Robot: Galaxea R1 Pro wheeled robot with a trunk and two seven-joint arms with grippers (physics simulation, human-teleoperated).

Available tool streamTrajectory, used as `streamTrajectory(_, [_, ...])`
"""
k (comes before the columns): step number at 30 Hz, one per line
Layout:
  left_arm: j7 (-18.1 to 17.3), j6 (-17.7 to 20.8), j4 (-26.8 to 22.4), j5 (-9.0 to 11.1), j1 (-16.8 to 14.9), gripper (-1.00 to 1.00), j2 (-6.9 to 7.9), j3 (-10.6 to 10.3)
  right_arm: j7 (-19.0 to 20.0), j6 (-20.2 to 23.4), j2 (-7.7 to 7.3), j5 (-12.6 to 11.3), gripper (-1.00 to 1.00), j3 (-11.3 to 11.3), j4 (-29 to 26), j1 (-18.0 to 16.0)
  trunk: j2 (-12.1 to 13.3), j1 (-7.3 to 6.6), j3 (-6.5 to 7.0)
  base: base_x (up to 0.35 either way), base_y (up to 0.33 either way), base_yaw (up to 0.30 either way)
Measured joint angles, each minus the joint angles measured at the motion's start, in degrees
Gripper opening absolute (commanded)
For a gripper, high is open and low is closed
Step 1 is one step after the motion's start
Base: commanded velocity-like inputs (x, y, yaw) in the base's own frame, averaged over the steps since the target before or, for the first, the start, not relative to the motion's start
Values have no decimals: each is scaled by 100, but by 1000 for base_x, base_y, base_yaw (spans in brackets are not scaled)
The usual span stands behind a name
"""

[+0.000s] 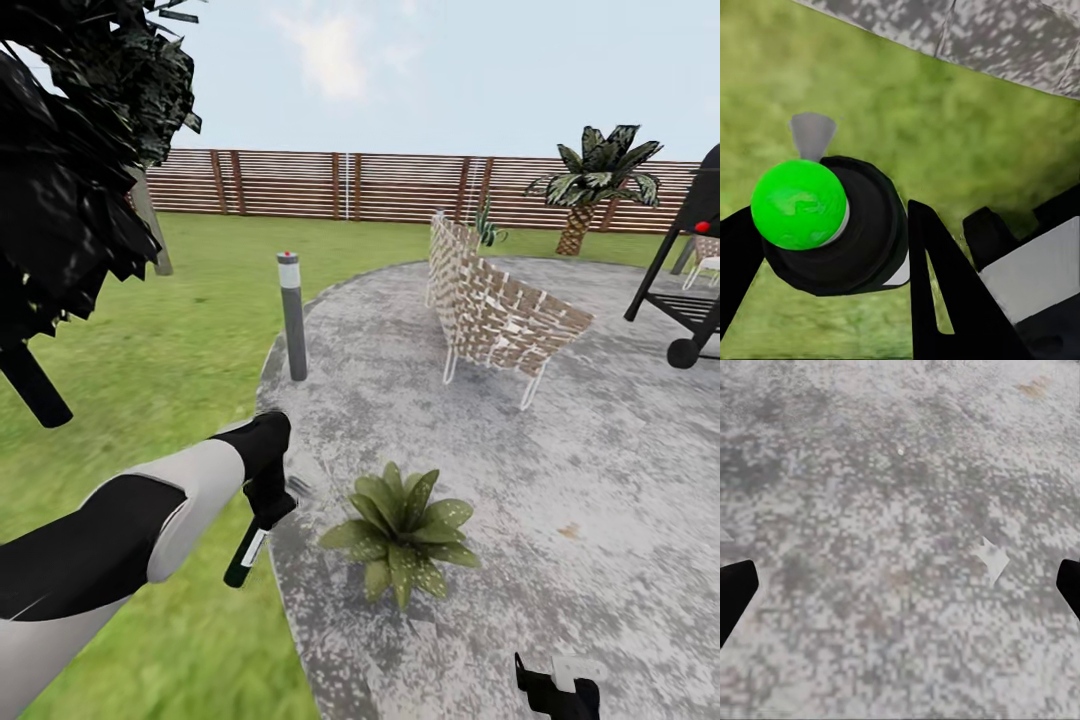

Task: Pick up the pesticide atomizer in the garden and spray insectifuge to fully cover both potted plants in the garden.

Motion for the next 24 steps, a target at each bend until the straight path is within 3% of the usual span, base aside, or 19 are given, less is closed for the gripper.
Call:
streamTrajectory(4, [317,-6,1,18,164,-100,8,25,-5,-1,0,0,100,0,-1,1,0,1,3,217,126,-77])
streamTrajectory(12, [349,-20,5,68,392,-100,43,66,-9,-2,-1,-2,100,1,0,0,0,3,37,14,10,-183])
streamTrajectory(20, [352,-37,-12,78,591,-100,224,73,-7,1,0,0,100,0,0,0,0,3,40,-130,162,-12])
streamTrajectory(24, [347,-46,-611,110,1021,-100,246,79,-9,-2,0,0,100,0,1,0,0,3,41,-7,34,0])
